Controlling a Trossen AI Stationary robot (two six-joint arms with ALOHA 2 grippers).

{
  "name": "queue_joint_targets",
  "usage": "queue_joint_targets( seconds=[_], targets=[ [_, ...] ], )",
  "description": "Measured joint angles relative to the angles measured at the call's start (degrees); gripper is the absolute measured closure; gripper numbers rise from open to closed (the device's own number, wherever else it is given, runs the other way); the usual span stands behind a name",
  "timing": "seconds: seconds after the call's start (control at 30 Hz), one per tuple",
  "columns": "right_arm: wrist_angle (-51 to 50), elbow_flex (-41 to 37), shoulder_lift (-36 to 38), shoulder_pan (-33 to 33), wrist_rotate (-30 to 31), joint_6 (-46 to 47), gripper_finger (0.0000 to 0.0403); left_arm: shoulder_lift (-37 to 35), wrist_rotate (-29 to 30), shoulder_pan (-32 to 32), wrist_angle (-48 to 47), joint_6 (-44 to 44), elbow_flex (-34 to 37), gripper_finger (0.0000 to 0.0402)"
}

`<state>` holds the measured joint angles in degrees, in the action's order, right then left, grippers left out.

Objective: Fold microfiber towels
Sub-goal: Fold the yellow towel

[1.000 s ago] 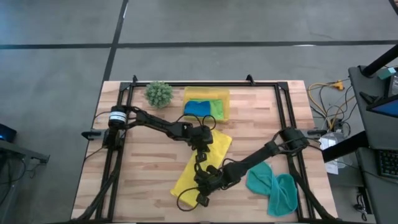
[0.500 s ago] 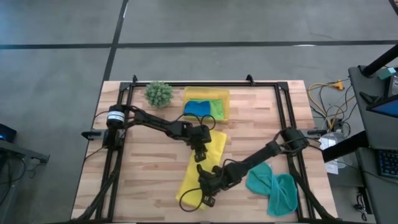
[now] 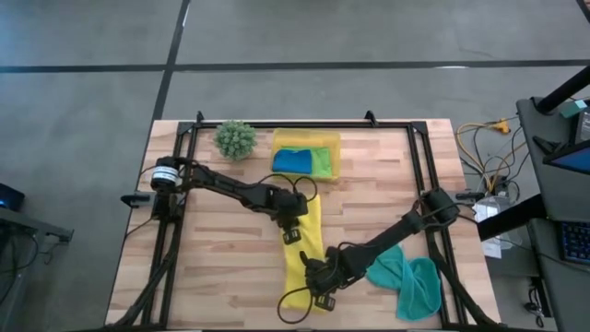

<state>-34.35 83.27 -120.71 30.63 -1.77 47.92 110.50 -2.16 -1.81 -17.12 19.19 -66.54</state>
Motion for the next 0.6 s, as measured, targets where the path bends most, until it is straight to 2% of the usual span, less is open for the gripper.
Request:
queue_joint_targets(
  seconds=[0.23, 0.4, 0.5, 0.6],
  targets=[
    [0.0, -0.2, 4.2, -0.6, 3.2, -4.6, 0.0394, -5.4, 7.3, 0.5, -0.4, -4.7, 0.3, 0.0402],
    [0.3, -0.5, 8.6, -1.1, 11.7, -7.5, 0.0394, -8.7, 6.1, 0.3, -0.8, -6.3, 0.4, 0.0402],
    [1.0, -1.7, 11.1, -2.8, 12.8, -7.8, 0.0394, -10.5, 3.3, -1.1, -2.7, -6.2, 0.7, 0.0402],
    [5.1, -5.2, 14.3, -4.0, 11.7, -10.4, 0.0394, -13.3, 2.7, -5.0, -3.0, -6.2, 2.9, 0.0402]
  ],
)
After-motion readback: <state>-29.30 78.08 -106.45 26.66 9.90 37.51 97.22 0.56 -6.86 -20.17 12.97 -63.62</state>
